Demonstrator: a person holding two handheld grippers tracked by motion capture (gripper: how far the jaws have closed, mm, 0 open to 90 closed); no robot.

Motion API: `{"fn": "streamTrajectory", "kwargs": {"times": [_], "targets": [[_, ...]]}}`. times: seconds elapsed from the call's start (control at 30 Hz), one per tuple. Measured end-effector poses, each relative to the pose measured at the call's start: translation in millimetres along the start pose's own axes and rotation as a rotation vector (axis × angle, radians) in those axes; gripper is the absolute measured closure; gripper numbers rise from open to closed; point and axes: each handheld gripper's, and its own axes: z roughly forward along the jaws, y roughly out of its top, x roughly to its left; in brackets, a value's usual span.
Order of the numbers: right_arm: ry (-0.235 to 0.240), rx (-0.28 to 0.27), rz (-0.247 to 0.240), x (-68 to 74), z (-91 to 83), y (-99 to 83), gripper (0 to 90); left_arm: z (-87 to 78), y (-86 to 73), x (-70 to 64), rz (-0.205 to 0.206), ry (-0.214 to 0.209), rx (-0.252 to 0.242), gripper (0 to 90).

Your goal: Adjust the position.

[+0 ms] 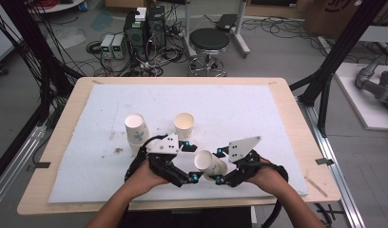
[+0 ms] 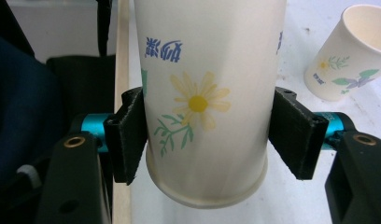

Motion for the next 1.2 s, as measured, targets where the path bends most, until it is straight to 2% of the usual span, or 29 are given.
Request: {"fn": "streamTrajectory", "kwargs": {"times": [0.23, 0.57, 0.97, 1.2], "targets": [[0.005, 0.1, -0.048, 0.2, 2.6, 9.6, 33.8, 4.2, 4.0, 0.7, 0.03, -0.008, 0.065, 15.8], [0.038, 0.197, -0.08, 0.7, 9.0, 17.9, 33.8, 10.6, 5.6, 1.1, 0.054, -0.026, 0.132, 16.3], [0.065, 0.285, -0.093, 1.1, 16.1, 25.6, 33.7, 17.6, 4.6, 1.3, 0.065, -0.036, 0.184, 18.2], [0.078, 0.319, -0.093, 1.2, 20.6, 26.9, 33.7, 21.8, 2.6, 1.8, 0.055, -0.066, 0.214, 24.5]]}}
